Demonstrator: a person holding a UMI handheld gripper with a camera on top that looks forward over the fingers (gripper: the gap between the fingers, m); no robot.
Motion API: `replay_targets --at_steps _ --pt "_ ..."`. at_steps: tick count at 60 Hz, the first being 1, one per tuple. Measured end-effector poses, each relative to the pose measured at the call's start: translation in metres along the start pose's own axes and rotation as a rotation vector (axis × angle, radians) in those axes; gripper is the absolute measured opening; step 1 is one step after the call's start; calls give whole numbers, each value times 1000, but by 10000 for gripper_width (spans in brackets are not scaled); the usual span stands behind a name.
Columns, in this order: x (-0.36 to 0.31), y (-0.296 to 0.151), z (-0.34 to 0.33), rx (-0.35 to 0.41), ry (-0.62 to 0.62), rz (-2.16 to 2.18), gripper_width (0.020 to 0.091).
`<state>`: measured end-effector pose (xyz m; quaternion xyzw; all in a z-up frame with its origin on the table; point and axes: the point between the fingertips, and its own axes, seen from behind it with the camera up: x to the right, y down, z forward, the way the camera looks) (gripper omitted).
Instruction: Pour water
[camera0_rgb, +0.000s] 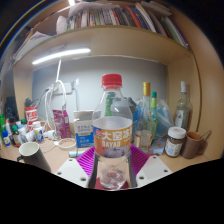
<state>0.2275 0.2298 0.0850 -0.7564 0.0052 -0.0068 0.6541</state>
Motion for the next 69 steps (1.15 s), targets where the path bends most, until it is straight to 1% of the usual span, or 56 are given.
replay_targets --at_steps 4,8,13,16,18,23,24,27,36,52,69 --pt "0 0 -1 11 -3 5 479" --pt "0 0 0 2 -3 6 481" --pt "-1 -1 0 -15 -4 -5 522" --pt "-2 1 0 -45 -12 -9 557" --pt "-3 5 -2 -79 -23 -15 602" --pt "-8 15 -13 -167 -65 -27 837" --pt "-8 16 -17 -180 -65 -27 860" --pt "-4 15 -28 -202 -51 -26 842" --pt "-8 -1 -80 -220 -52 -14 843" --pt "-19 -53 -210 -221 -28 73 842" --pt "-42 -128 -358 -149 -29 30 845"
